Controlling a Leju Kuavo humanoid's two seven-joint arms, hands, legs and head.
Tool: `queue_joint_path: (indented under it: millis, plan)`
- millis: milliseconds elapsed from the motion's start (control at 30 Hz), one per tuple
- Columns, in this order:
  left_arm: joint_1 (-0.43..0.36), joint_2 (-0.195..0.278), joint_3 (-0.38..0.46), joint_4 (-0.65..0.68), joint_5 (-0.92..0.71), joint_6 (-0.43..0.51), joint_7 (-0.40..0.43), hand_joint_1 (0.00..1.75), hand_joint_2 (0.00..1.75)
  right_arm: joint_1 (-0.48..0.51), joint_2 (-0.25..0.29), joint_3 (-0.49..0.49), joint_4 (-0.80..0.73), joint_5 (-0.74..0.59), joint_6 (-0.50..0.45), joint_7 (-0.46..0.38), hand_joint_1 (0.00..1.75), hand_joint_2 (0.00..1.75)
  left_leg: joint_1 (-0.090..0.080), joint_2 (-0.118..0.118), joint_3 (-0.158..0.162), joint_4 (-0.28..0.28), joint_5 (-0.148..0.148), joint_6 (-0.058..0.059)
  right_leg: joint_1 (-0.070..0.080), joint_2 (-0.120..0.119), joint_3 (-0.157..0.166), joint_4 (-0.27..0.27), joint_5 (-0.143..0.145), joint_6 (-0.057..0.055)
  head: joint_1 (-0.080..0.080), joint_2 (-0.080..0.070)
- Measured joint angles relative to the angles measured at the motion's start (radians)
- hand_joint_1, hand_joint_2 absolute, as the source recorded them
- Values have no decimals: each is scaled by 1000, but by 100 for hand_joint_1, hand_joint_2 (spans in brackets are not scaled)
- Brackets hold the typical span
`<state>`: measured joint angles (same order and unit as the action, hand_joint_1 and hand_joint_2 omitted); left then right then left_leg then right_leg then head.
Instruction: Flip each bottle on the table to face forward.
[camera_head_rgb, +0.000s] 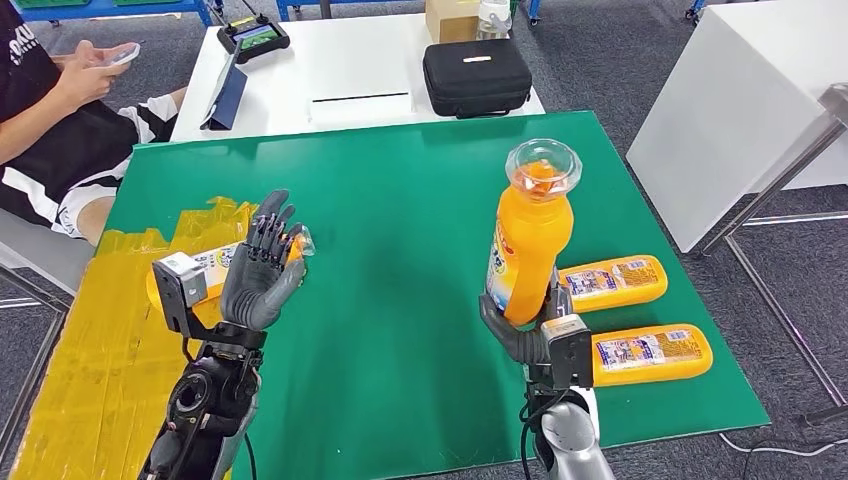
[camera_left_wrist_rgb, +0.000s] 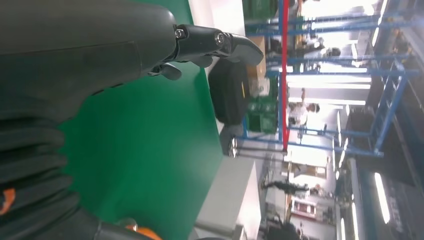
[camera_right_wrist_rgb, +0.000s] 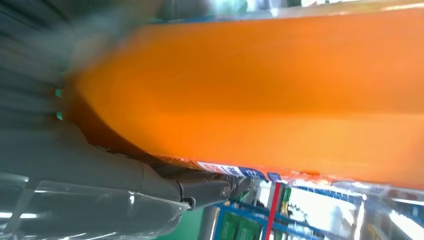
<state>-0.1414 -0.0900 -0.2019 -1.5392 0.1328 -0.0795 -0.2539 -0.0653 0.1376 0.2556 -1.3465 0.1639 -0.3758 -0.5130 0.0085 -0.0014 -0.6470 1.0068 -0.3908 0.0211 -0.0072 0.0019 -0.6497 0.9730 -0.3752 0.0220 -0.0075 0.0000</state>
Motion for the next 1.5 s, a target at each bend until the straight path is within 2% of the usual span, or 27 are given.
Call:
queue_joint_path:
  millis: [367,733,1000,1267,1500]
  plan:
    - [-13,0,-67,7,10,-19,-11,0,175,-27,23,18,33,13,4,-11,175,175,0,-1,0,0,0,0,0,0,0,0,0,0,0,0]
    - [-21,0,-141,5,-50,18,-37,0,175,-68,30,109,100,112,40,27,175,175,0,-1,-1,0,0,0,0,0,0,0,0,0,0,0]
    - [-52,-1,-204,8,-77,32,-39,0,175,-134,54,211,202,228,69,69,175,175,0,-2,-1,0,0,0,0,0,0,0,0,0,0,0]
    - [-71,-9,-225,15,-79,35,-29,0,175,-177,75,284,282,285,80,81,175,175,0,-2,-1,0,0,0,0,0,0,0,0,0,0,0]
    - [-70,-9,-234,15,-68,19,-23,0,175,-191,78,298,308,288,75,85,175,175,0,-2,-1,0,0,0,0,0,0,0,-1,0,0,0]
